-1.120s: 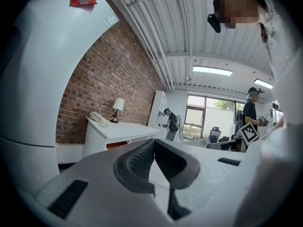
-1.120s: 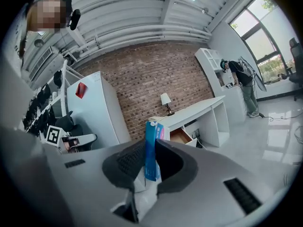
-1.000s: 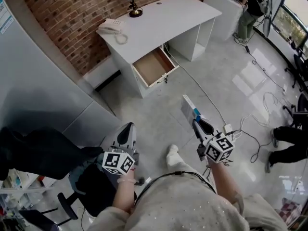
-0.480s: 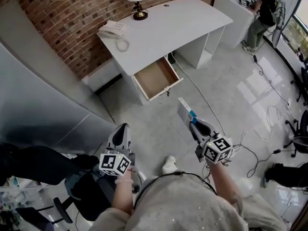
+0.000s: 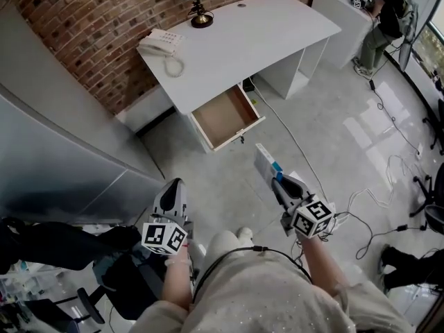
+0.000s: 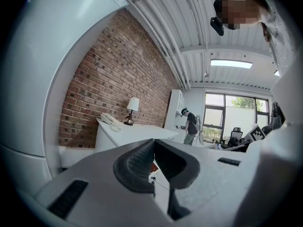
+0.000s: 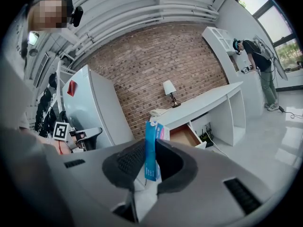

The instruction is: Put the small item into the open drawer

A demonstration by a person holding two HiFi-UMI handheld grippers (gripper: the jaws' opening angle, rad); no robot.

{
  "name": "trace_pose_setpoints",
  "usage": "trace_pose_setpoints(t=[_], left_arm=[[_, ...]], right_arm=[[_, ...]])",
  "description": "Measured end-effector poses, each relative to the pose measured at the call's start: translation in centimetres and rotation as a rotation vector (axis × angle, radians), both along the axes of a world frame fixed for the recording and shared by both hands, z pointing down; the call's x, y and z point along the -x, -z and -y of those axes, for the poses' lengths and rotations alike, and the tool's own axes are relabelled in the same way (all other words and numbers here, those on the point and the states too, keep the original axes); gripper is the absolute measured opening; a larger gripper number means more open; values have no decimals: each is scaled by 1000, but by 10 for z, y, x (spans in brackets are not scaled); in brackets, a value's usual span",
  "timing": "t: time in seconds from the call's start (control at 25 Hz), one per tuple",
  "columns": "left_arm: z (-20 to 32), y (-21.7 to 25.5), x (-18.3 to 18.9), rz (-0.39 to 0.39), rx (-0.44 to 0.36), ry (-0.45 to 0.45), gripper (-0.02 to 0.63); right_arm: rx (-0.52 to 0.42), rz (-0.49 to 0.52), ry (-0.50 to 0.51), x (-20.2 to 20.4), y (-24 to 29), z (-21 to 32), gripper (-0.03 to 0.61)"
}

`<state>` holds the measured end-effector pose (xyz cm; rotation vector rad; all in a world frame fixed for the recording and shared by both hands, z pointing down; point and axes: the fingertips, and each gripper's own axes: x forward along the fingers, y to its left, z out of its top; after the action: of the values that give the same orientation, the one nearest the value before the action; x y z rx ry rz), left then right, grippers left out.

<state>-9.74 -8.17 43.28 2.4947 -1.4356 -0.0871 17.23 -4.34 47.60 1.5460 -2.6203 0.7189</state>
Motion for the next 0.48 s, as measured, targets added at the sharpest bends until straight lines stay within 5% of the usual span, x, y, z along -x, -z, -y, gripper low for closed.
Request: trace_pose_setpoints(t=[0.48], left_arm=[[30, -51, 14, 56, 128, -9, 6]], right_arm=[[87, 27, 58, 30, -40, 58, 69]])
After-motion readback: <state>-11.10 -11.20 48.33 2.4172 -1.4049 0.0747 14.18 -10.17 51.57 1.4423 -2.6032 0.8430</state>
